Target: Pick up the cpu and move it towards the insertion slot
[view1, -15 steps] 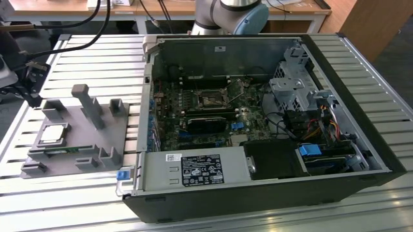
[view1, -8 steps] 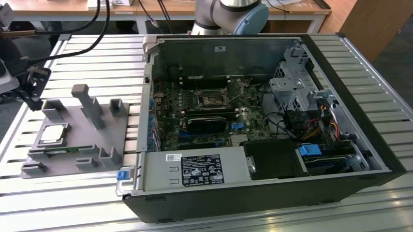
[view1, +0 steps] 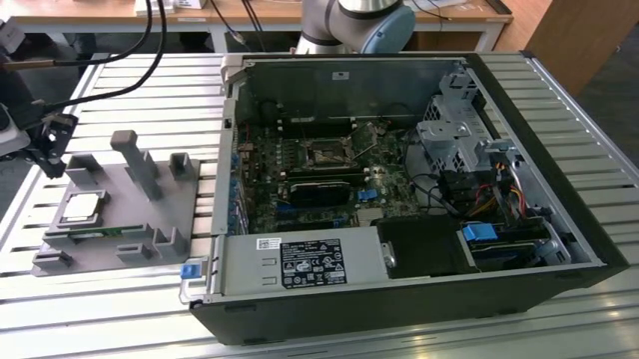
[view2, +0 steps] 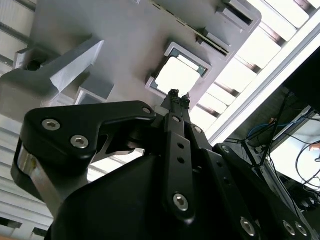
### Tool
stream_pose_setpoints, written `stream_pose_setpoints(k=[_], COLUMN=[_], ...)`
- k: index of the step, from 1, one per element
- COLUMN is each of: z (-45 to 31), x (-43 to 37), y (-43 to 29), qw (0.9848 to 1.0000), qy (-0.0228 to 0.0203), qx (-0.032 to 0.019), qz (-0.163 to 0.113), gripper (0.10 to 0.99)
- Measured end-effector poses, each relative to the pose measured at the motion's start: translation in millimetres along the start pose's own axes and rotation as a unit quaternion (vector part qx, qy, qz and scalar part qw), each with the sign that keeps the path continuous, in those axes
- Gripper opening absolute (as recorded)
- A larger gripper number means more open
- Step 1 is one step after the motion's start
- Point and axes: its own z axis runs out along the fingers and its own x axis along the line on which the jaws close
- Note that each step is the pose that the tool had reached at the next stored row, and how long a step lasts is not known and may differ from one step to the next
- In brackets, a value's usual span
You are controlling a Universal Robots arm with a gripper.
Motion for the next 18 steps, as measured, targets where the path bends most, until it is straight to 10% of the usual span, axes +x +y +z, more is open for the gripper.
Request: stream_pose_setpoints(k=[9, 18], z=[12.2, 28.2], x=[8.0, 9.0], y=[-0.3, -0.8], qw=[1.0, 1.0], qy=[-0.0002, -0.0002], qx=[0.0, 0.0], qz=[0.0, 0.0], gripper=[0.114, 0.467])
